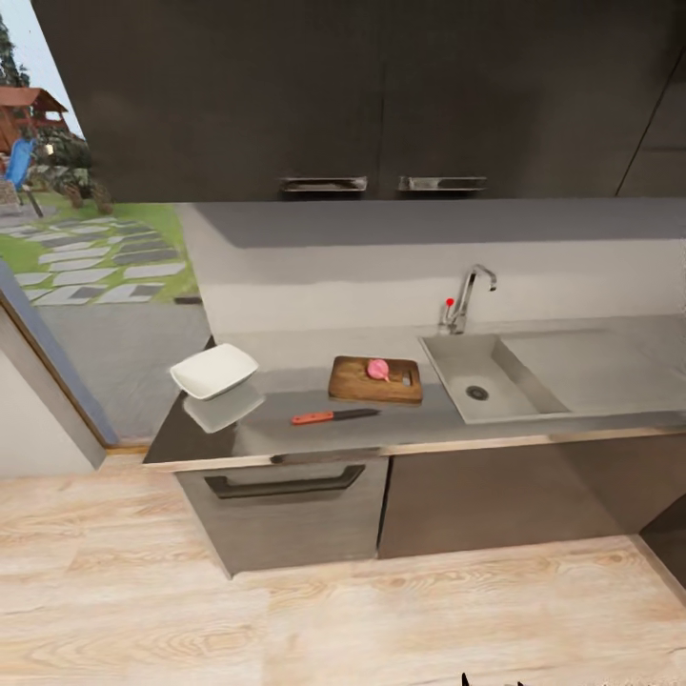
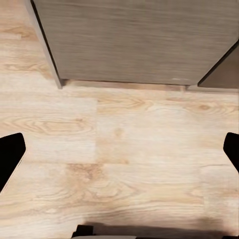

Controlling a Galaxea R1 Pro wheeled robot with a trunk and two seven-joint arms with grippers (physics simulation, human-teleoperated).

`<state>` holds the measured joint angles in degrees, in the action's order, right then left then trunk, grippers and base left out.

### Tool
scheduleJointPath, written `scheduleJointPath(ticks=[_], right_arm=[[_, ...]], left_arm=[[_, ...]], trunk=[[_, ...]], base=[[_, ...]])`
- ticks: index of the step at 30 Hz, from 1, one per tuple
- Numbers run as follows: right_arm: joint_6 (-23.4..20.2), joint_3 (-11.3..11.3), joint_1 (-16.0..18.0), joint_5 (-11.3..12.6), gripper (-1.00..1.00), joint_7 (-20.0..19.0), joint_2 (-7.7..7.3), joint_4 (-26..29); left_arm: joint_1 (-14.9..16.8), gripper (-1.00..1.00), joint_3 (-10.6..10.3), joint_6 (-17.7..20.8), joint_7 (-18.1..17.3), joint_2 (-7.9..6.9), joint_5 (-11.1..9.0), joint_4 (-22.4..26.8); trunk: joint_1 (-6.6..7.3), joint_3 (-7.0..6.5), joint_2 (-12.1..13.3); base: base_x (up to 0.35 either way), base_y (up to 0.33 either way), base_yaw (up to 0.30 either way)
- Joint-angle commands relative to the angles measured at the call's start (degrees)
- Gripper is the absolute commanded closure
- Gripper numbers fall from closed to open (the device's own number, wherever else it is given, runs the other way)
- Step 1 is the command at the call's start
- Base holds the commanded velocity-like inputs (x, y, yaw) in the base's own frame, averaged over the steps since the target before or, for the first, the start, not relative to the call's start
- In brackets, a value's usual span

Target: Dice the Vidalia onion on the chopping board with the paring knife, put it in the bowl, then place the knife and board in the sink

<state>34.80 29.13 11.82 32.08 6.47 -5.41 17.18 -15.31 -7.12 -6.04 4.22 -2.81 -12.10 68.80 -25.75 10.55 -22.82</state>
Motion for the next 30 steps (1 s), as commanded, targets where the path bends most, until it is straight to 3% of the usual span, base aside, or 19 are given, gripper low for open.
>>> scheduleJointPath(ticks=[1,23,30], right_arm=[[0.1,0.5,0.0,0.1,-1.00,0.5,-0.04,0.0],[0.1,0.5,0.0,0.1,-1.00,0.6,-0.04,0.0],[0.1,0.5,0.0,0.1,-1.00,0.6,-0.04,0.0]], left_arm=[[0.0,-1.00,-0.3,-0.2,0.4,-0.09,-0.5,0.0],[0.0,-1.00,-0.3,-0.2,0.4,-0.09,-0.5,-0.8],[0.0,-1.00,-0.3,-0.2,0.4,-0.09,-0.5,-0.8]], trunk=[[-0.04,0.00,-0.1],[-0.04,-2.03,-0.1],[-0.04,-2.68,-0.1]], base=[[0.000,0.315,-0.107],[0.000,0.314,-0.114],[0.000,0.123,-0.115]])
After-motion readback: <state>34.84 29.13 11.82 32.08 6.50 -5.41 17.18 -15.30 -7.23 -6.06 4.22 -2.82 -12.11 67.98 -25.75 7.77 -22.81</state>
